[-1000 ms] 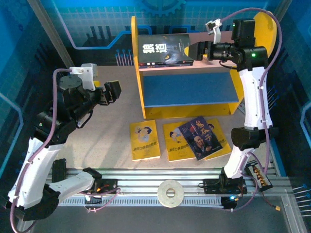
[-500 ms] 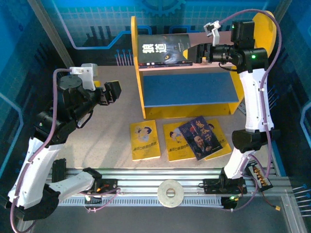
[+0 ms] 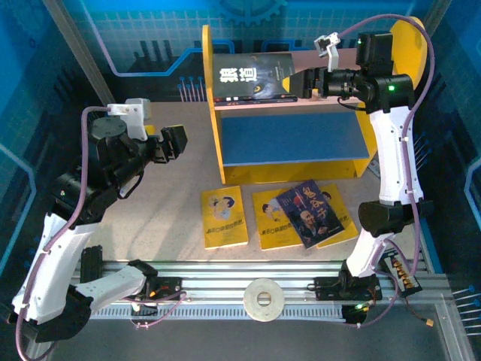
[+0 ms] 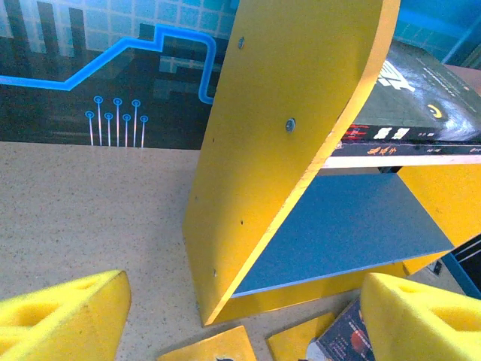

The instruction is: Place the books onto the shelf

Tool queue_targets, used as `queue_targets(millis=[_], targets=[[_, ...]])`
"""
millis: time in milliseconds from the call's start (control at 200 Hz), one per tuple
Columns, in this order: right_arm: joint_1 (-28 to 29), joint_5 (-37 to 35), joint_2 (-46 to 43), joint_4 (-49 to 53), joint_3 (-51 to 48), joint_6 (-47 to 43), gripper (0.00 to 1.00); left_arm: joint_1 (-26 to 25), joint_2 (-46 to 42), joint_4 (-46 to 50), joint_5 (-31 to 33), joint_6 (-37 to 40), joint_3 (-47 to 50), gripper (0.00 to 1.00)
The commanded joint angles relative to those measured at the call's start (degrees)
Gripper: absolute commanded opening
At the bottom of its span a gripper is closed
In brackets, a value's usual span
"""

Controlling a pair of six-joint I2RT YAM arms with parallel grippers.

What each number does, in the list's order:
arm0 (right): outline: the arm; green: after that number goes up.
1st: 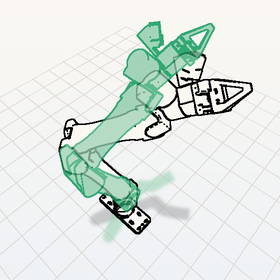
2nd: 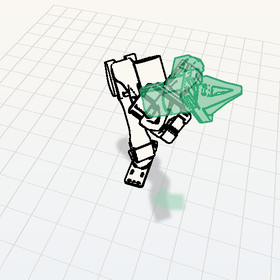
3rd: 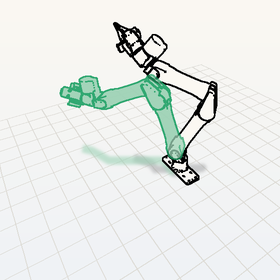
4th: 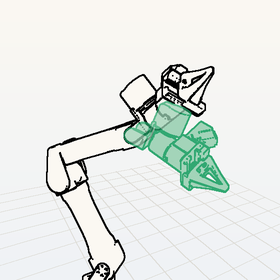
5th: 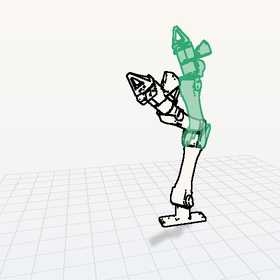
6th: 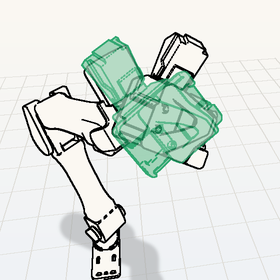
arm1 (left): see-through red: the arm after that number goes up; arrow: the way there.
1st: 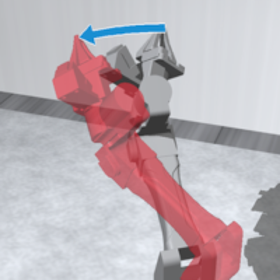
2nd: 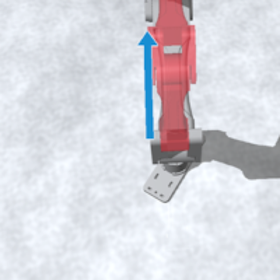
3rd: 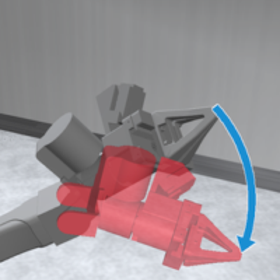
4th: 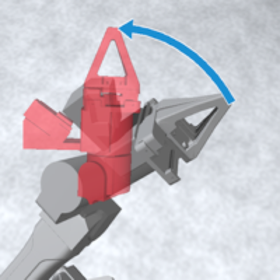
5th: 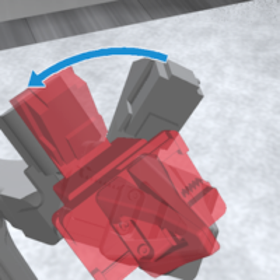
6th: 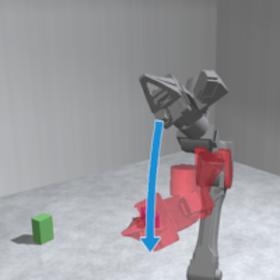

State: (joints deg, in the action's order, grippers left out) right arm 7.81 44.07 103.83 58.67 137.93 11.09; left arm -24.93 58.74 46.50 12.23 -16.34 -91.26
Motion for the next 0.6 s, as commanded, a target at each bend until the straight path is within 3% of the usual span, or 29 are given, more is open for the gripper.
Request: queue_targets(millis=[0,595], targets=[[1.5,1.9,-1.1,0.6,-0.4,-0.9,0.84,-0.4,-0.9,0.0,0.6,0.3,0.4,0.81],[0.2,1.2,-1.8,0.4,-0.1,-0.7,0.85,-0.3,-1.2,0.5,0.9,0.4,0.2,0.81]])
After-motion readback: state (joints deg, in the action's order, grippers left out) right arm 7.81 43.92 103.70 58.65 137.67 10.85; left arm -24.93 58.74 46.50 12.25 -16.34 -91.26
